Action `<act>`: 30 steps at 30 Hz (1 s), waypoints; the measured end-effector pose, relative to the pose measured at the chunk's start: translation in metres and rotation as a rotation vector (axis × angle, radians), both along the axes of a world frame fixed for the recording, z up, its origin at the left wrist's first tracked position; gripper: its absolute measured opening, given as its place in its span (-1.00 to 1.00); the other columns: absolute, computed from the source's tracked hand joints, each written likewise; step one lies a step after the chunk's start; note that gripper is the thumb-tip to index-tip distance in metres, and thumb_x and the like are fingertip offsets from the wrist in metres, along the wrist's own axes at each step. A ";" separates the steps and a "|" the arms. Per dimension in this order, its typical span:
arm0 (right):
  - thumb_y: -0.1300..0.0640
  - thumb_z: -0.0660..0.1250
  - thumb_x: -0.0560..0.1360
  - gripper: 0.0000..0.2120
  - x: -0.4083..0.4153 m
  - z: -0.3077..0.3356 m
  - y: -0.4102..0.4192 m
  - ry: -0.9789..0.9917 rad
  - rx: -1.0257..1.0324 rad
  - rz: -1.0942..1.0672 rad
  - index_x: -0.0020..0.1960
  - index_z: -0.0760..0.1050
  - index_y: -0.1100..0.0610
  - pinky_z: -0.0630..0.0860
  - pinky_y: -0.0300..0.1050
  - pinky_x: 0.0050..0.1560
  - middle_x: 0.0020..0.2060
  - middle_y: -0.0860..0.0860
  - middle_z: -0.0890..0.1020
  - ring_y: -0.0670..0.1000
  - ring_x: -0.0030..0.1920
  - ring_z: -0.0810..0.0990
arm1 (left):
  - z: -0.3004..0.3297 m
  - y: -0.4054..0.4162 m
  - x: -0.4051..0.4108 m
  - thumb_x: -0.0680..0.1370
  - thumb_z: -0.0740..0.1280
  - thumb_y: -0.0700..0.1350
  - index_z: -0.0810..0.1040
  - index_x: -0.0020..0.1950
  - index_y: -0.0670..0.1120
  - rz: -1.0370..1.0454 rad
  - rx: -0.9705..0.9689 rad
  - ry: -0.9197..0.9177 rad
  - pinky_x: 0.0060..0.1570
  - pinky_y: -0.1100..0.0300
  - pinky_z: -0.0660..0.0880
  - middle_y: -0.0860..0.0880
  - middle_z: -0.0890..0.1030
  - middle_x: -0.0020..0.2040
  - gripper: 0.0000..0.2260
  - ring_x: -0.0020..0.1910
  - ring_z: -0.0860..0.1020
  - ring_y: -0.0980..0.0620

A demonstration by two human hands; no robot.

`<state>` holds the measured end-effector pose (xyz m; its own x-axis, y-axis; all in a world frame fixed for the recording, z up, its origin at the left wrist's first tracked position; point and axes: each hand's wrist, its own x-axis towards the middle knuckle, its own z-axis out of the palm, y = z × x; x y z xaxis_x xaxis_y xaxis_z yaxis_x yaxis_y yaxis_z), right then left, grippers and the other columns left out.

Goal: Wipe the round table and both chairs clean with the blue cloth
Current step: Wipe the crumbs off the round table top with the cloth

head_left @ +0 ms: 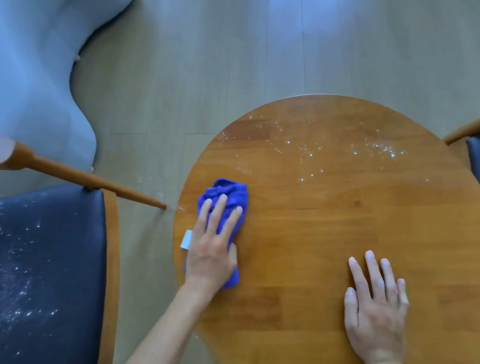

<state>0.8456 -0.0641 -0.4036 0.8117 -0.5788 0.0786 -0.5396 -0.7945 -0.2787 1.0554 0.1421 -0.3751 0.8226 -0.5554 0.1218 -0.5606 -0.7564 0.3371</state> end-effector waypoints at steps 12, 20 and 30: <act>0.07 0.03 0.54 -0.52 0.002 -0.001 0.000 0.013 -0.012 0.000 0.45 0.31 0.08 0.01 0.18 0.49 0.47 0.12 0.32 0.19 0.49 0.22 | 0.000 0.002 -0.037 0.40 0.12 -0.26 0.45 0.38 -0.17 0.313 -0.022 0.040 0.38 -0.16 0.26 -0.19 0.31 0.46 -0.47 0.45 0.21 -0.28; 0.05 0.04 0.53 -0.52 0.001 -0.002 -0.004 0.015 -0.033 0.005 0.45 0.30 0.05 0.08 0.18 0.46 0.47 0.11 0.34 0.16 0.48 0.24 | 0.020 -0.126 -0.105 0.43 0.19 -0.05 0.39 0.42 0.03 0.120 -0.058 0.346 0.31 -0.15 0.35 -0.04 0.23 0.52 -0.48 0.51 0.15 -0.13; -0.12 0.13 0.47 -0.41 0.069 0.042 0.052 -0.118 0.255 -0.006 0.47 0.29 0.03 0.21 0.22 0.39 0.50 0.24 0.21 0.24 0.48 0.18 | -0.005 0.007 -0.031 0.53 0.06 0.01 0.26 0.49 -0.04 0.281 0.106 0.146 0.45 -0.15 0.08 -0.08 0.21 0.53 -0.49 0.53 0.09 -0.11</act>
